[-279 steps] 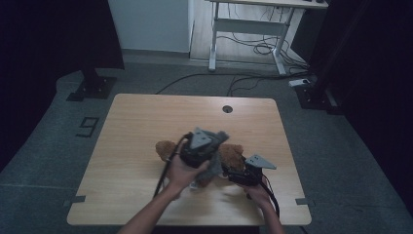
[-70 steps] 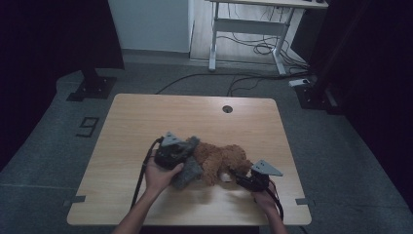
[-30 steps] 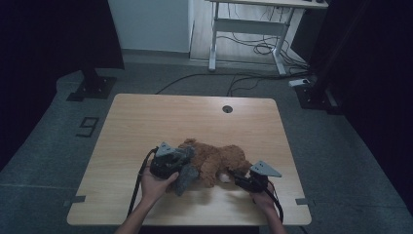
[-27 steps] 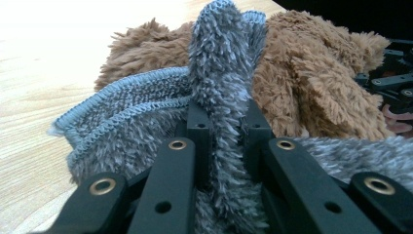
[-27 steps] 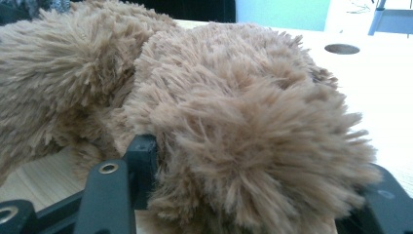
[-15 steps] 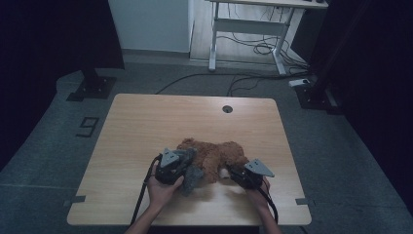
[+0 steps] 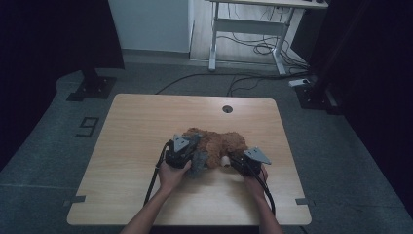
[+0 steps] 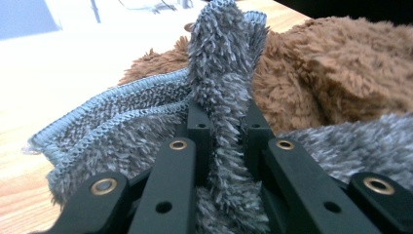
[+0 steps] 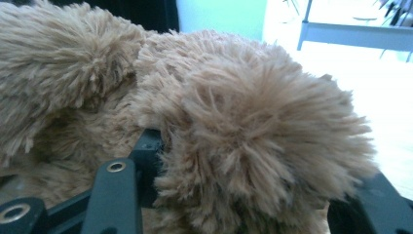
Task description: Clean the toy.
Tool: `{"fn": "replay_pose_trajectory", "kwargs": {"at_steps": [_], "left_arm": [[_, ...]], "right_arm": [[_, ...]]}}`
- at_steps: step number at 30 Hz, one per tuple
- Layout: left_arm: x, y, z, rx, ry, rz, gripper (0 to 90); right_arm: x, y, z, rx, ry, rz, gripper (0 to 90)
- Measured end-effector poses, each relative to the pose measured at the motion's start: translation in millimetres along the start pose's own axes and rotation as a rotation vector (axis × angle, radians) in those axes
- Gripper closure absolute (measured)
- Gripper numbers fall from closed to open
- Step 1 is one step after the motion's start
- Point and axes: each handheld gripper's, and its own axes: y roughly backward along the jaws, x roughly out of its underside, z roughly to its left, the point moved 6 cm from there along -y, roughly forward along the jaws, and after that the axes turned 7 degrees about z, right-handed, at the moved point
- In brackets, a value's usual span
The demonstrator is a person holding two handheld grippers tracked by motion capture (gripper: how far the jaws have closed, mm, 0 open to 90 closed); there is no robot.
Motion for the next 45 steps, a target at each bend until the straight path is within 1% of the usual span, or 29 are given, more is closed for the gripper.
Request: {"fn": "replay_pose_trajectory", "kwargs": {"at_steps": [2, 3, 5, 7, 8, 9, 11, 12, 13, 15, 16, 17, 18, 19, 22, 24, 25, 27, 28, 29, 30, 31, 34, 36, 37, 39, 40, 43, 45], "left_arm": [[-7.6, 9.4, 2.8, 0.037, 0.015, 0.008, 79.1], [-13.8, 14.7, 3.5, 0.044, 0.009, -0.003, 79.0], [-31.6, 22.3, 4.1, 0.034, -0.006, -0.035, 78.8], [-46.5, 22.3, 2.7, 0.045, -0.008, -0.042, 78.8], [-54.3, 20.1, 0.9, 0.046, -0.015, -0.040, 78.8], [-60.3, 15.7, -0.9, 0.052, -0.025, -0.023, 78.7], [-64.2, 0.5, -4.1, 0.073, -0.032, 0.053, 78.4], [-62.1, -8.4, -4.3, 0.075, -0.035, 0.093, 78.3], [-57.7, -17.8, -3.8, 0.089, -0.021, 0.121, 78.2], [-51.6, -23.7, -0.9, 0.095, 0.001, 0.118, 78.5], [-48.1, -24.9, 0.1, 0.106, 0.009, 0.121, 78.9], [-43.4, -24.9, 0.6, 0.123, 0.013, 0.139, 79.3], [-40.9, -24.0, 0.5, 0.128, 0.014, 0.143, 79.6], [-38.2, -21.9, -0.3, 0.131, 0.013, 0.133, 79.7], [-28.4, -14.8, -7.4, 0.123, -0.021, 0.115, 79.9], [-21.8, -9.4, -12.7, 0.118, -0.040, 0.098, 79.9], [-17.3, -6.1, -15.5, 0.124, -0.041, 0.088, 79.9], [-10.7, -0.9, -19.0, 0.139, -0.033, 0.073, 79.9], [-7.1, 2.0, -21.2, 0.143, -0.040, 0.068, 79.9], [-3.2, 5.6, -23.6, 0.148, -0.047, 0.063, 79.9], [-0.4, 8.3, -25.3, 0.157, -0.045, 0.058, 79.9], [2.4, 10.4, -27.2, 0.162, -0.047, 0.051, 79.8], [10.6, 15.4, -32.1, 0.173, -0.055, 0.038, 79.8], [15.6, 19.3, -34.5, 0.185, -0.050, 0.034, 79.7], [18.1, 21.5, -36.1, 0.194, -0.044, 0.032, 79.7], [21.4, 23.9, -38.3, 0.199, -0.048, 0.031, 79.6], [23.2, 25.2, -39.1, 0.203, -0.048, 0.032, 79.6], [28.3, 29.5, -40.5, 0.219, -0.049, 0.037, 79.5], [32.5, 32.8, -41.5, 0.219, -0.056, 0.033, 79.4]], "right_arm": [[1.5, 3.4, 0.2, -0.024, 0.002, 0.007, 43.3], [2.4, 5.5, 0.0, -0.040, 0.002, 0.012, 43.0], [4.7, 9.1, -0.9, -0.068, -0.001, 0.016, 42.1], [6.6, 12.2, -1.8, -0.085, -0.011, 0.021, 41.9], [7.2, 13.4, -1.9, -0.091, -0.011, 0.022, 41.8], [7.7, 14.3, -2.1, -0.094, -0.007, 0.021, 41.7], [9.0, 15.9, -2.3, -0.102, -0.006, 0.021, 41.7], [9.5, 16.4, -2.4, -0.106, -0.009, 0.019, 41.7], [9.9, 16.7, -2.6, -0.110, -0.011, 0.020, 41.6], [10.0, 16.7, -2.8, -0.115, -0.011, 0.019, 41.4], [9.9, 16.6, -2.6, -0.115, -0.011, 0.017, 41.4], [10.0, 16.8, -2.0, -0.114, -0.009, 0.016, 41.3], [10.1, 17.1, -1.0, -0.112, -0.001, 0.015, 41.1], [10.0, 17.6, -0.5, -0.113, 0.006, 0.017, 40.1], [9.5, 21.8, 0.8, -0.118, 0.023, 0.037, 34.5], [9.7, 26.5, 2.2, -0.120, 0.022, 0.051, 27.8], [9.6, 29.1, 2.8, -0.121, 0.024, 0.057, 24.0], [9.3, 35.1, 2.4, -0.149, -0.002, 0.081, 18.3], [9.0, 38.6, 1.0, -0.168, -0.020, 0.097, 15.5], [8.3, 42.1, -0.8, -0.187, -0.041, 0.106, 13.9], [7.0, 46.9, -3.6, -0.208, -0.068, 0.112, 12.8], [5.7, 50.4, -5.7, -0.218, -0.084, 0.109, 12.3], [1.6, 55.5, -8.0, -0.209, -0.107, 0.108, 5.9], [-1.2, 56.7, -6.3, -0.224, -0.125, 0.107, 3.5], [-2.1, 56.3, -5.0, -0.229, -0.126, 0.115, 2.5], [-0.8, 52.3, -2.1, -0.237, -0.113, 0.154, 1.7], [0.9, 50.0, -0.9, -0.238, -0.113, 0.173, 3.1], [6.7, 48.7, 1.9, -0.223, -0.091, 0.193, 15.0], [9.6, 51.0, 3.6, -0.228, -0.091, 0.201, 22.0]]}}
